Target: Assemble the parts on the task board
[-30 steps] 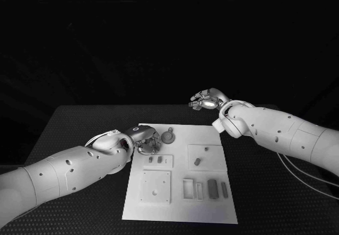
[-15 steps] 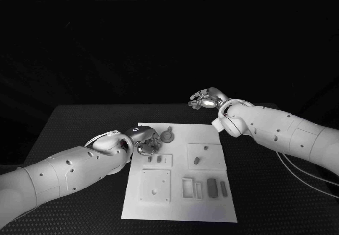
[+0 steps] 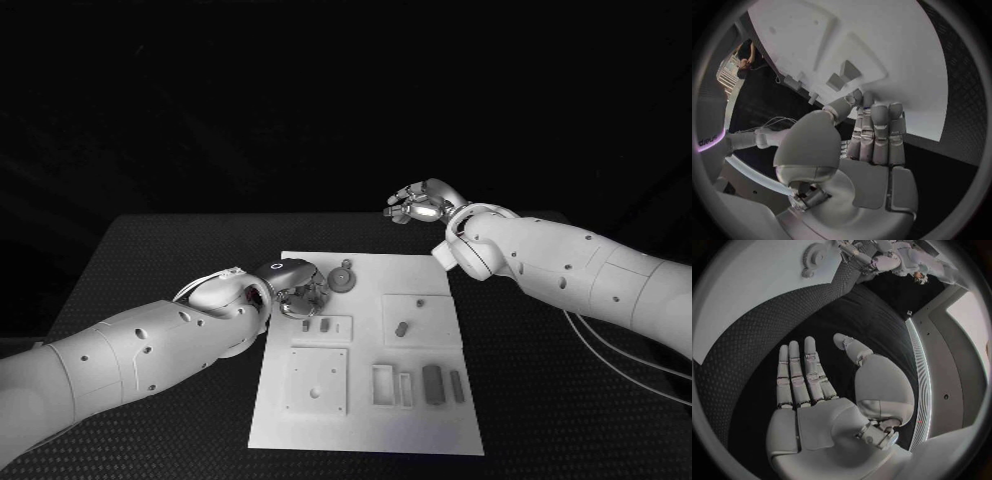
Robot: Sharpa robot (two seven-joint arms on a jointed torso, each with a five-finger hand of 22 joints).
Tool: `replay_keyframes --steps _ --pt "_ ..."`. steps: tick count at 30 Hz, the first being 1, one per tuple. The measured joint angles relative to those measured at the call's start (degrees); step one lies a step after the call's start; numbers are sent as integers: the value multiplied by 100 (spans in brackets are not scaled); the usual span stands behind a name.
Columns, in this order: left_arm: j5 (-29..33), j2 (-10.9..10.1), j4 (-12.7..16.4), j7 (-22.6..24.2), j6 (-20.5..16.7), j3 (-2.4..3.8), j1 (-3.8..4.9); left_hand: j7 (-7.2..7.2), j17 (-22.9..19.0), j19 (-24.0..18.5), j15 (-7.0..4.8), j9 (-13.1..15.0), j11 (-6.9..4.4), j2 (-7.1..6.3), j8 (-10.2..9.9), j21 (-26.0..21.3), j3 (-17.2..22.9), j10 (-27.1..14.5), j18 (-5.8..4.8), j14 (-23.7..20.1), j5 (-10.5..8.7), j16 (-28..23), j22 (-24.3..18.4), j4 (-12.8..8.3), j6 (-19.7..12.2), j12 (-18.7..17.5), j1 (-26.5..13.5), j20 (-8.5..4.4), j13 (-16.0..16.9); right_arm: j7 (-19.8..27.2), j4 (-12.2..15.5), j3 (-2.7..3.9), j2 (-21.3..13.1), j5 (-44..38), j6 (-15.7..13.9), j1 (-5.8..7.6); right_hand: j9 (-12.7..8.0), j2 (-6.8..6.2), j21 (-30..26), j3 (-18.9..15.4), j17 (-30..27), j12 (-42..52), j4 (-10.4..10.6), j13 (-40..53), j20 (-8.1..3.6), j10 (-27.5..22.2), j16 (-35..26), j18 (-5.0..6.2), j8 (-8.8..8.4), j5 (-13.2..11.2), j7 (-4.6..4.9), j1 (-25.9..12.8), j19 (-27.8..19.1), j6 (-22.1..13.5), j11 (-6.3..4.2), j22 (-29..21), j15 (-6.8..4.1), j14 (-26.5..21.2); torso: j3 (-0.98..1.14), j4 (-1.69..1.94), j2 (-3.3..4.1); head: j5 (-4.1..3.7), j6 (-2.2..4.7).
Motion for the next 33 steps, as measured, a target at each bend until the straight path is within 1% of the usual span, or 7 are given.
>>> replay_keyframes --steps 2,6,10,12,16,27,33 --pt "11 -4 -4 -3 5 -11 -15 35 -6 0 1 -90 13 1 -114 0 10 -14 2 -1 4 0 0 9 -179 -55 0 0 -5 0 -1 0 1 0 0 0 0 0 0 0 3 0 0 0 0 0 0 0 0 0 0 0 0 0 0 0 0 0 0 0 0 0 2" --pt "27 -8 -11 -11 13 -12 -22 -3 -19 0 0 -152 30 -46 -212 0 -5 -32 6 -2 6 0 0 -5 -349 -63 -41 0 0 0 -2 0 -4 0 0 0 0 0 0 0 3 0 0 0 0 0 0 0 0 0 1 0 0 -1 0 0 0 0 -2 0 0 -5 2" --pt "43 -7 -12 -16 22 -12 -21 -7 -32 0 0 -195 29 -90 -261 0 -8 -32 6 -2 5 0 0 -8 -470 -94 -15 0 -1 0 -3 0 -5 0 0 0 0 0 0 0 2 0 0 0 0 0 0 0 0 0 2 0 0 -1 0 -1 0 0 -2 0 -1 -6 2" --pt "51 -7 -12 -18 28 -12 -21 -39 -33 0 0 -214 29 -90 -285 0 -21 -32 6 -1 5 0 0 -21 -547 -97 -15 0 -1 0 -3 0 -5 0 0 0 0 0 0 0 2 0 0 0 0 0 0 0 0 0 2 0 0 -2 0 -1 0 0 -2 1 -2 -7 2" --pt "72 -7 -13 -29 47 -8 -20 -67 -48 0 1 -248 29 -143 -345 0 -37 -32 6 -1 5 0 0 -5 -691 -103 -22 0 -1 0 -3 0 -5 0 0 0 1 0 0 0 2 0 0 1 0 0 0 1 0 0 3 0 0 -2 0 5 0 0 -2 2 -2 -9 -3" --pt "105 -31 -13 -38 76 -1 -19 -94 -56 0 0 -263 28 -165 -348 0 -53 -31 6 -2 5 0 0 -21 -763 -130 0 -1 1 0 -9 0 -11 0 1 0 -5 0 0 0 1 0 0 -4 0 0 0 0 0 0 10 0 0 -10 0 5 0 0 -1 -3 -1 -13 -3" --pt "127 -87 -66 -22 90 16 -13 -94 -62 0 -1 -263 19 -199 -347 0 -53 -24 6 -2 4 0 0 -21 -763 -131 34 -1 12 0 -8 0 -53 0 1 -5 -5 0 0 0 1 0 0 -4 0 0 0 0 0 0 10 0 0 -11 0 10 0 0 -3 -1 -3 -34 24"
